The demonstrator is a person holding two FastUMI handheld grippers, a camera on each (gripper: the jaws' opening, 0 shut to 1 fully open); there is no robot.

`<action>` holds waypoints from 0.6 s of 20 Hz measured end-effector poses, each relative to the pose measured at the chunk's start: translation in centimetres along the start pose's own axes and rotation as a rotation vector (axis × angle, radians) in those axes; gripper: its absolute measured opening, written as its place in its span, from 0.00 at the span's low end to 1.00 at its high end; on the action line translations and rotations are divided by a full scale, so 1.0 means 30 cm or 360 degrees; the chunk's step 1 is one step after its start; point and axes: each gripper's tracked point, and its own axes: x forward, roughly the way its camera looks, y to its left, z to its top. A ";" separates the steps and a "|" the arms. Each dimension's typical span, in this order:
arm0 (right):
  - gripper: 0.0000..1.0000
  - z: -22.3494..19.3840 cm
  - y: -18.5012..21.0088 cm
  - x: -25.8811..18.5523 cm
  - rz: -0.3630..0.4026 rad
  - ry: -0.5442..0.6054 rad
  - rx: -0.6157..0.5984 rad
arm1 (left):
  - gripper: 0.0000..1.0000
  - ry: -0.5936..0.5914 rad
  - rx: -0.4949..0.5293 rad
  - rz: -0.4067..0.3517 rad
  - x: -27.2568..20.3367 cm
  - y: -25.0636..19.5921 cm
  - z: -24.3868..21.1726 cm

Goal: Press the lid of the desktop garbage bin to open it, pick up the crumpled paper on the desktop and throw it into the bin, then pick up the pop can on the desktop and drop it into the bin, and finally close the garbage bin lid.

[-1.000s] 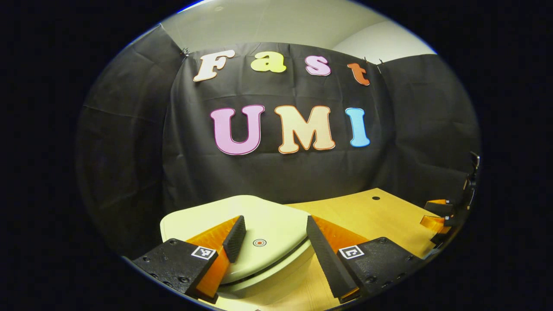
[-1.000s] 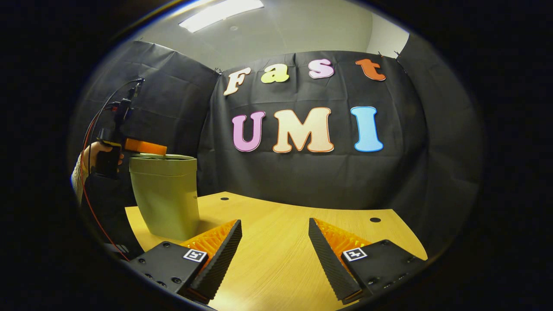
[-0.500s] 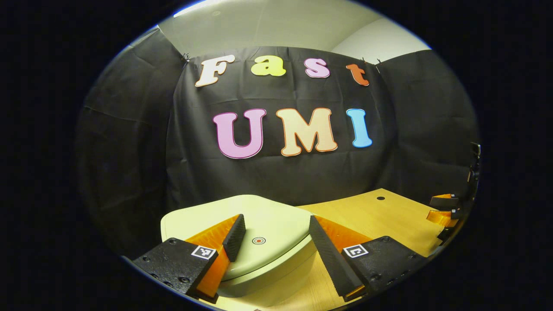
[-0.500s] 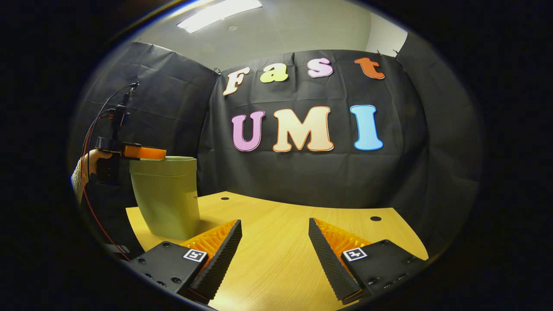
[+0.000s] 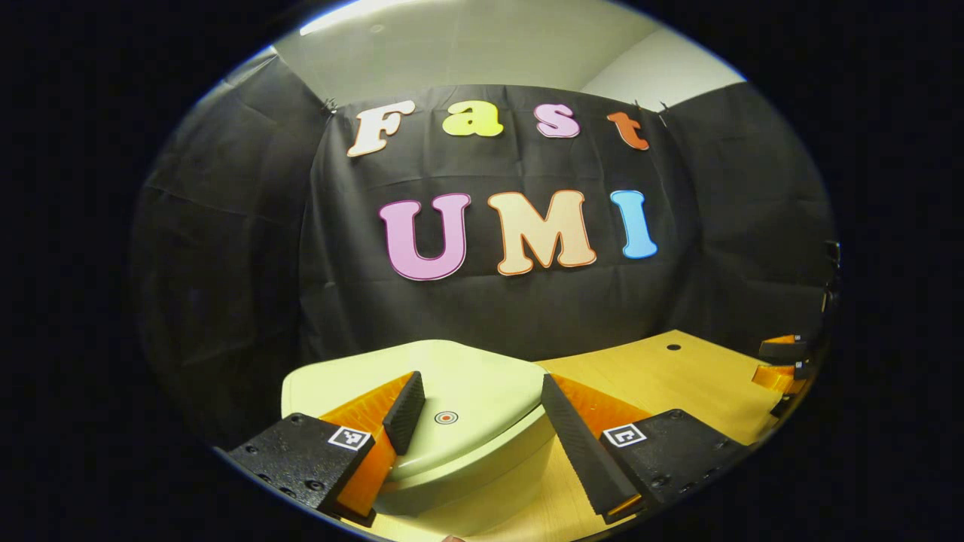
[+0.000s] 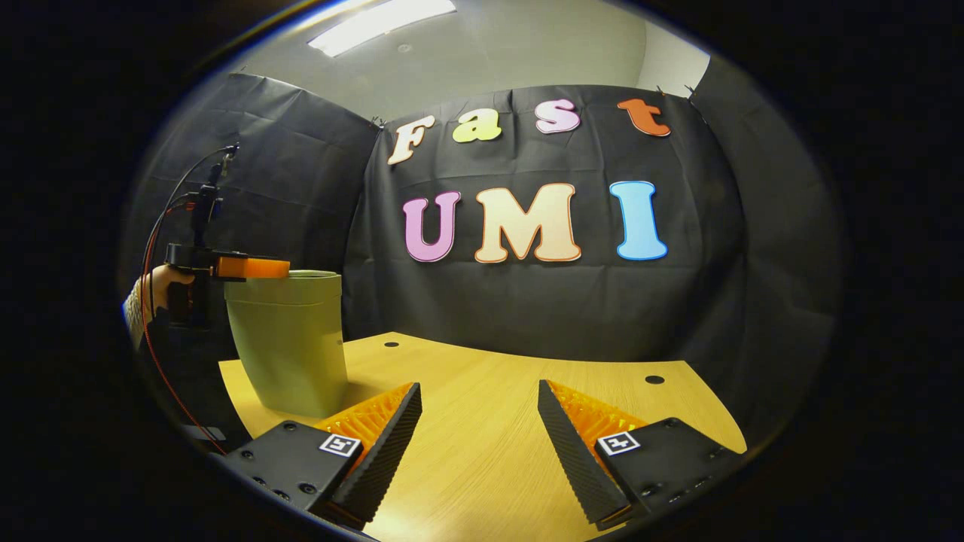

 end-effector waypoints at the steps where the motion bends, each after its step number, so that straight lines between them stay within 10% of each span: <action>1: 0.98 -0.003 0.000 0.002 0.0000 0.0004 0.0000 | 0.96 0.0015 -0.0013 0.0004 0.003 0.003 -0.008; 12: 0.98 -0.019 -0.006 0.013 -0.0002 0.0029 -0.0003 | 0.96 0.0018 -0.0084 0.0000 -0.002 0.002 0.004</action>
